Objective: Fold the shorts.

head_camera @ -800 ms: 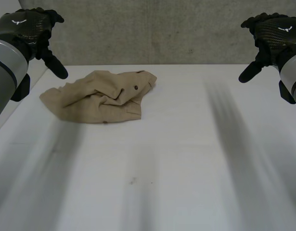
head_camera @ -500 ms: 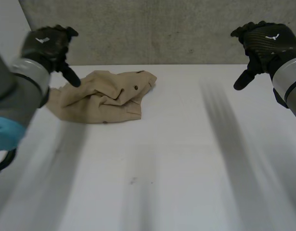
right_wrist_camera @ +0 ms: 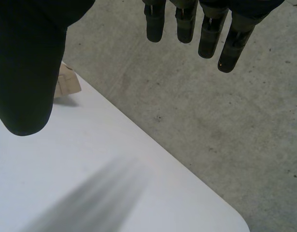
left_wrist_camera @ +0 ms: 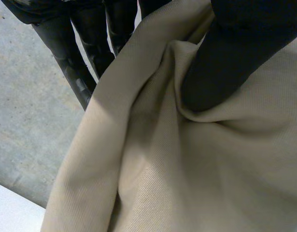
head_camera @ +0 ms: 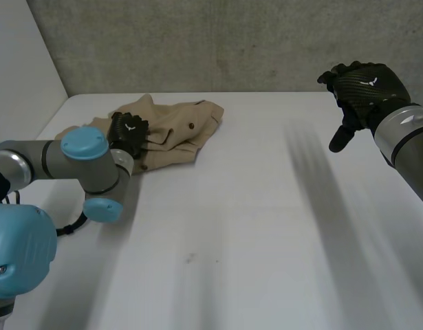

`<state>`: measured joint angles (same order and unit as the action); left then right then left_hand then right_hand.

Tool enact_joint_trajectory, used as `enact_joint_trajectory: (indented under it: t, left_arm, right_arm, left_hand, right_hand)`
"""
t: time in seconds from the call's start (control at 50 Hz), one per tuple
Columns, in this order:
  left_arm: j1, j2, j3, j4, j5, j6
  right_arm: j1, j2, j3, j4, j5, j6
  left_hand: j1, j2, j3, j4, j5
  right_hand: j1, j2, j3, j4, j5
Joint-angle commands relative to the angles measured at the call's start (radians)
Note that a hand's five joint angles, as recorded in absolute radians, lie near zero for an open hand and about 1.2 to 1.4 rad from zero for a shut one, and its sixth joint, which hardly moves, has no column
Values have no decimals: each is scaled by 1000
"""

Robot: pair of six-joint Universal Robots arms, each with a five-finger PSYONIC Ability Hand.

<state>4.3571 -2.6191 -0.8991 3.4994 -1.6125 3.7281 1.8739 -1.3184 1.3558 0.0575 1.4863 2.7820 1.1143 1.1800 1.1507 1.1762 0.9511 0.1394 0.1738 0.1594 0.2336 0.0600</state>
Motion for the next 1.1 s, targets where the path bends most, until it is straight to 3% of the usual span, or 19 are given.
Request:
enact_joint_trajectory:
  t: [0.02,0.14,0.28,0.32,0.36,0.38,0.44,0.64,0.84,1.1]
  left_arm:
    - [-66,255,-239,-22,-3,-140]
    - [-190,509,-484,-129,-3,-377]
    - [-315,708,-676,-304,2,-516]
    - [-353,734,-731,-322,-3,-514]
    - [-363,738,-759,-324,-7,-514]
    - [-363,741,-780,-327,-13,-511]
    - [-352,745,-807,-329,-35,-490]
    - [-211,915,-865,-407,-92,-461]
    - [-114,1030,-911,-411,-102,-464]
    - [-133,903,-939,-407,-156,-481]
  right_arm:
    - [-2,5,-3,-1,-1,-15]
    - [-5,4,-4,1,-1,-35]
    - [-2,4,-6,2,-3,-35]
    - [-1,4,-6,5,-3,-33]
    - [1,4,-4,10,-8,-33]
    - [2,5,-3,10,-9,-35]
    - [11,10,3,13,-46,-35]
    - [19,68,-7,51,-231,-82]
    - [42,286,-148,12,-483,-128]
    - [100,573,-362,-93,-543,-260]
  left_hand:
    - [282,216,246,220,271]
    - [282,216,246,220,271]
    - [282,216,246,220,271]
    - [169,103,132,107,157]
    - [-83,-149,-120,-145,-95]
    - [-439,-505,-476,-501,-451]
    - [-716,-781,-752,-777,-727]
    - [-857,-922,-893,-919,-868]
    - [-851,-917,-887,-913,-862]
    - [-848,-914,-884,-910,-859]
  right_hand:
    - [35,1,15,-59,-60]
    - [35,1,15,-59,-60]
    - [35,1,15,-59,-60]
    - [35,1,15,-59,-60]
    - [35,1,15,-59,-60]
    - [35,1,15,-59,-60]
    - [35,1,15,-59,-60]
    - [35,1,15,-59,-60]
    - [92,58,72,-2,-3]
    - [157,123,137,63,62]
